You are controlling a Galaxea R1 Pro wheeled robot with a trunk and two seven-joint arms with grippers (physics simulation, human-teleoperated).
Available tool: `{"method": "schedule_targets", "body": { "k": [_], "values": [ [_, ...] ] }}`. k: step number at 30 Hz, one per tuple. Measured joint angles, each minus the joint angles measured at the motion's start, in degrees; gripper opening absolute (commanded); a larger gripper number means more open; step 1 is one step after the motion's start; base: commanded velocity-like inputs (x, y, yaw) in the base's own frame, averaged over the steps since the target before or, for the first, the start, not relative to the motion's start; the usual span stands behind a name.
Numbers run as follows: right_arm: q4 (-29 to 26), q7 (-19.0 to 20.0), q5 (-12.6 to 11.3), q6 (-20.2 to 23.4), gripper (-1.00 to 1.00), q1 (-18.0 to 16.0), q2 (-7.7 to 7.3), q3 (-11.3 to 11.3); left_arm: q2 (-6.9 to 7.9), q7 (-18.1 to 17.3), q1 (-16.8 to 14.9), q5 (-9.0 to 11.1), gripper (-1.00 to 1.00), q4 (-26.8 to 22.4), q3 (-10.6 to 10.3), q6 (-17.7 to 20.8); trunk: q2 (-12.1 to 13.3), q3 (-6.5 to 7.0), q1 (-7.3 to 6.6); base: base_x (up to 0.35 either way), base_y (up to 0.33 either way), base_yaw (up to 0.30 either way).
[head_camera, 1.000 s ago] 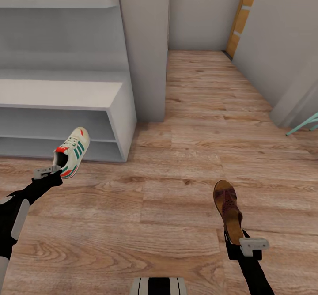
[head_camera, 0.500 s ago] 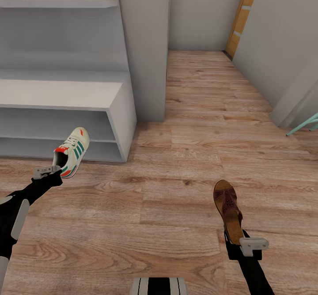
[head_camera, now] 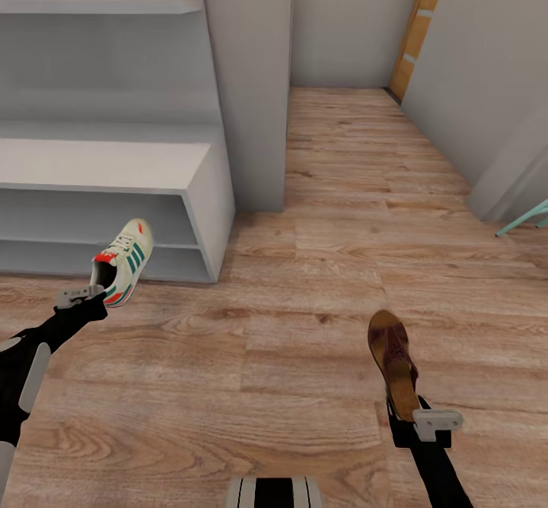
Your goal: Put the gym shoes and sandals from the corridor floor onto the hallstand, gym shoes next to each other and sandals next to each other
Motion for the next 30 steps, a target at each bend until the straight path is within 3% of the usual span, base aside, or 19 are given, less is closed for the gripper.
{"method": "schedule_targets", "body": {
  "k": [30],
  "values": [
    [-0.1,0.0,0.0,0.0,-1.00,0.0,0.01,0.0,0.00,0.0,0.0,0.2,-1.00,0.0,0.4,0.2,0.0,0.00,0.00,0.089,0.000,0.000]
  ]
}}
